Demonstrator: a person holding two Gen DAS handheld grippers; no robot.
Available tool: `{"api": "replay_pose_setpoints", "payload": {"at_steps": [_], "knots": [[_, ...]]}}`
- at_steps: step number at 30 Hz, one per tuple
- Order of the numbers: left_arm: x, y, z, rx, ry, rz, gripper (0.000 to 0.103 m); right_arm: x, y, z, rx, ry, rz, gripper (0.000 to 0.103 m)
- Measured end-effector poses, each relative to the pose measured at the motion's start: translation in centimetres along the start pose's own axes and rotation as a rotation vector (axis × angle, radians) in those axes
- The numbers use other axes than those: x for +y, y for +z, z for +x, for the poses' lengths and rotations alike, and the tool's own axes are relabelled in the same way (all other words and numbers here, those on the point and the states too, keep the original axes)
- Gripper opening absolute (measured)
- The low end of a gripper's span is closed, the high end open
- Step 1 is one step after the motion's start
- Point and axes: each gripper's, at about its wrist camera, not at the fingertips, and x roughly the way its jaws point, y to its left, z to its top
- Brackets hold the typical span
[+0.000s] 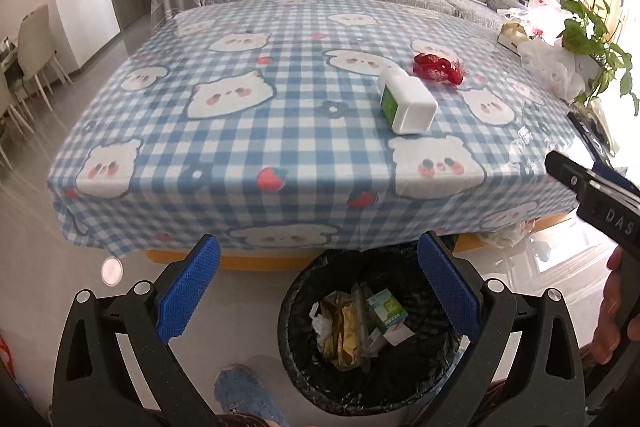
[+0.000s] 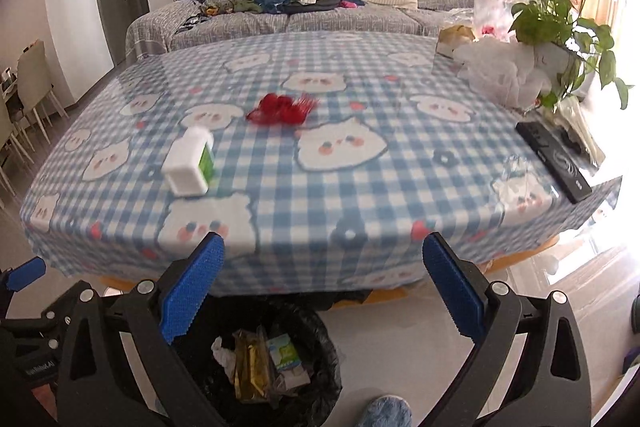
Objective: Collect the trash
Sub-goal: 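Move both tools back over the table toward the pill bottle and red netting, then grasp the white pill bottle with the left tool while the right tool grasps the red netting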
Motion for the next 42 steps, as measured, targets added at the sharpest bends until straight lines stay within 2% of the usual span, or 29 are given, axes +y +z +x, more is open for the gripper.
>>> {"api": "replay_pose_setpoints", "payload": {"at_steps": [17,26,34,36,39,42], "knots": [[-4.5,6.6,4.9,0.008,0.018,0.028,0.097,-3.1,5.9,5.6,0.028,-0.036,0.024,0.095],[-6.6,9.6,8.3,0.022,0.029,0.051,0.095,-2.8,9.6,9.5,0.052,-0.027,0.037,0.095],[-7.1,10.8,10.8,0.059,0.028,0.057,0.076,-2.2,11.1,11.1,0.061,0.006,0.052,0.095],[-7.3,10.9,11.4,0.077,0.022,0.071,0.063,-1.8,11.4,11.3,0.059,0.008,0.042,0.095],[-7.2,10.9,12.1,0.098,0.015,0.073,0.049,-1.2,11.8,11.8,0.058,0.02,0.032,0.095],[-6.8,10.9,12.4,0.097,0.013,0.062,0.042,-0.5,12.1,12.5,0.067,0.043,0.023,0.095]]}}
